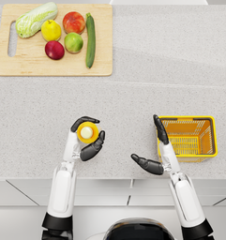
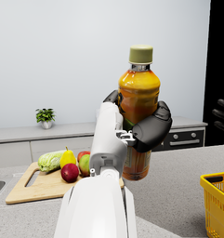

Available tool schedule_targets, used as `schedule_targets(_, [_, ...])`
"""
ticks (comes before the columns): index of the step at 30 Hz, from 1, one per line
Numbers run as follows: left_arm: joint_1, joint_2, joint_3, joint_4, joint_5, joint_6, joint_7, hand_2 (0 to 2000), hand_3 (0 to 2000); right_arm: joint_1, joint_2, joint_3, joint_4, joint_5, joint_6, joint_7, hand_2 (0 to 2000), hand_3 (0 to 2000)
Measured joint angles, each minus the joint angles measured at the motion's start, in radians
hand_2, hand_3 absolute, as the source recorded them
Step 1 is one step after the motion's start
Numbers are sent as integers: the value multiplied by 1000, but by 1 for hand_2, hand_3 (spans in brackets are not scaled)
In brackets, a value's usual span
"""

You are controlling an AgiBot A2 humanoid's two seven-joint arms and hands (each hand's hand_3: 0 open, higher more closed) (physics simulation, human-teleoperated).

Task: Pick up the lemon tea and place it into the yellow basket

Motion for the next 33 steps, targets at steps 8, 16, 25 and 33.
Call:
schedule_targets(8, [74, 107, 259, -10, 1, -20, 0, 2000, 2000, 99, -93, 82, -119, 1, -1, 0, 0, 0])
schedule_targets(16, [120, 59, 326, 30, 9, 8, -2, 0, 1020, 126, -77, 62, -167, 7, 238, -8, 2000, 1307])
schedule_targets(25, [-15, -54, 196, -115, 1, 47, 1, 0, 0, 172, -119, -50, -108, 2, 225, 1, 2000, 2000])
schedule_targets(33, [-120, -69, -195, -177, -1, 50, 2, 0, 0, 214, -125, -391, -133, 0, 228, -5, 2000, 2000])
